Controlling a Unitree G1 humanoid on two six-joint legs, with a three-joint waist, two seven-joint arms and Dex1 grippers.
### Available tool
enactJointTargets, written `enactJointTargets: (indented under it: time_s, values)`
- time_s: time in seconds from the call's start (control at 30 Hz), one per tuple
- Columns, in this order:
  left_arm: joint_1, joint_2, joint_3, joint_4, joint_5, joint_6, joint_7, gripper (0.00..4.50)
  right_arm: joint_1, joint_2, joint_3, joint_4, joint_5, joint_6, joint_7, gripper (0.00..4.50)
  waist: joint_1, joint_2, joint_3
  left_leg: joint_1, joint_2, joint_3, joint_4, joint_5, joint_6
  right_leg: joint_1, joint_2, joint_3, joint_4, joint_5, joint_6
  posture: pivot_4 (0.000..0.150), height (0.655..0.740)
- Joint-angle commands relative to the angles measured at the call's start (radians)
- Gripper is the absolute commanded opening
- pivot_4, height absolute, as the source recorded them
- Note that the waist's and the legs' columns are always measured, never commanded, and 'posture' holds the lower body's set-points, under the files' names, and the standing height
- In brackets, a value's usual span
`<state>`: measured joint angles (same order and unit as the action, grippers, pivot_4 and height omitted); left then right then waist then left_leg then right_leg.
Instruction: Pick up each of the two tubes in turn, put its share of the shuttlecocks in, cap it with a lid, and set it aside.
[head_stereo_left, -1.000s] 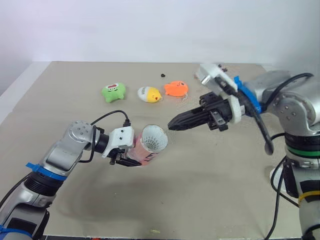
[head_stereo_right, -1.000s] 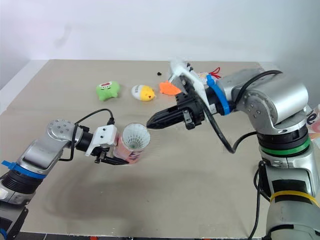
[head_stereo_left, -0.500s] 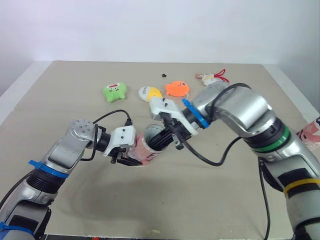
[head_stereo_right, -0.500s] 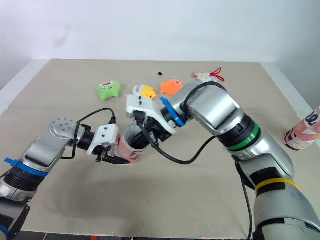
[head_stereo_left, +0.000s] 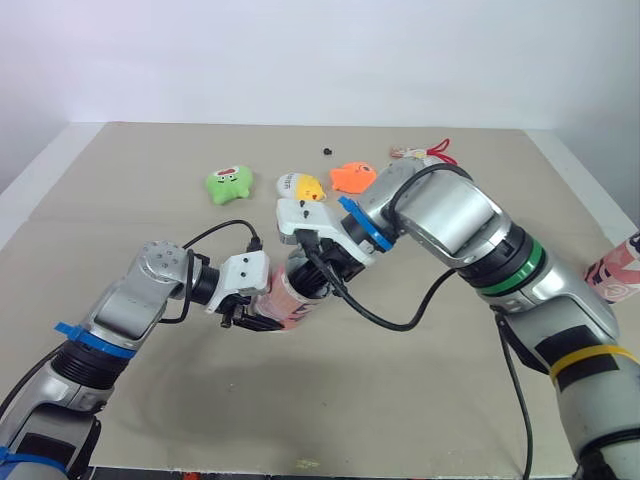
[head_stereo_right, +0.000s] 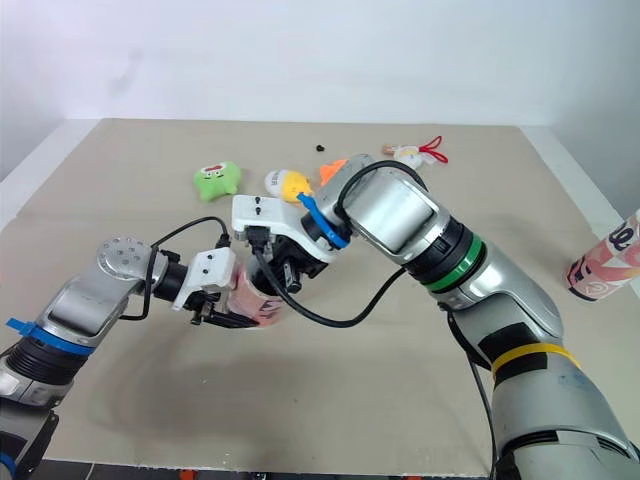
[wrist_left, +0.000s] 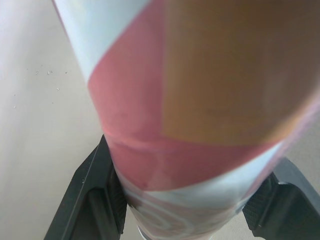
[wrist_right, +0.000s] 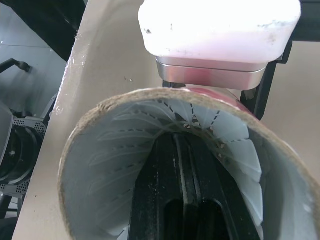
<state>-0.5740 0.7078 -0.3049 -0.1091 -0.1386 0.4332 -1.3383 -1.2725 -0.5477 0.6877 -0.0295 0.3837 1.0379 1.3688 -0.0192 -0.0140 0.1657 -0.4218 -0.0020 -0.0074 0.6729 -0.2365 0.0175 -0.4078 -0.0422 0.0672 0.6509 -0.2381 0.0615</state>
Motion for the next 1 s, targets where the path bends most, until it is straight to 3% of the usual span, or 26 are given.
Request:
enactJointTargets:
  time_s: [0.03,0.4,0.6,0.73,1.0]
  values:
    - [0.010,-0.011,-0.032,-0.004,0.005,0.004,0.010,2.43,-0.052,-0.041,-0.105,0.047,0.031,0.007,0.049,0.04,0.001,0.000,0.000,0.000,0.000,0.000,0.000,0.000,0.000,0.000,0.000,0.000,0.000,0.000,0.000,0.150,0.7400]
    - [0.005,-0.016,-0.029,0.013,0.008,-0.009,0.008,2.43,-0.010,-0.197,-0.240,-0.031,0.098,0.070,0.073,0.04,0.002,0.001,0.000,-0.001,-0.002,-0.002,0.000,0.000,0.001,0.001,-0.003,-0.003,-0.001,0.000,0.000,0.150,0.7400]
    - [0.026,-0.030,-0.008,-0.002,-0.002,-0.026,0.032,2.43,0.086,-0.271,-0.529,-0.096,0.208,0.151,-0.037,0.04,0.008,0.001,0.000,-0.003,-0.004,-0.004,-0.001,0.001,0.001,0.001,-0.006,-0.005,-0.002,-0.001,0.001,0.150,0.7400]
    - [0.056,-0.082,0.020,-0.016,-0.052,-0.090,0.040,2.43,0.261,-0.278,-0.795,-0.253,0.247,0.142,-0.205,0.04,0.016,0.000,0.000,-0.003,-0.004,-0.006,-0.001,0.001,0.001,0.002,-0.007,-0.008,-0.003,-0.001,0.001,0.150,0.7400]
    - [0.079,-0.244,0.055,0.067,-0.147,-0.209,0.057,2.43,0.707,-0.451,-0.962,-0.447,0.227,0.141,-0.330,0.04,0.026,0.001,0.001,-0.007,-0.005,-0.006,-0.001,0.002,0.003,-0.002,-0.007,-0.008,-0.002,-0.001,0.001,0.150,0.7400]
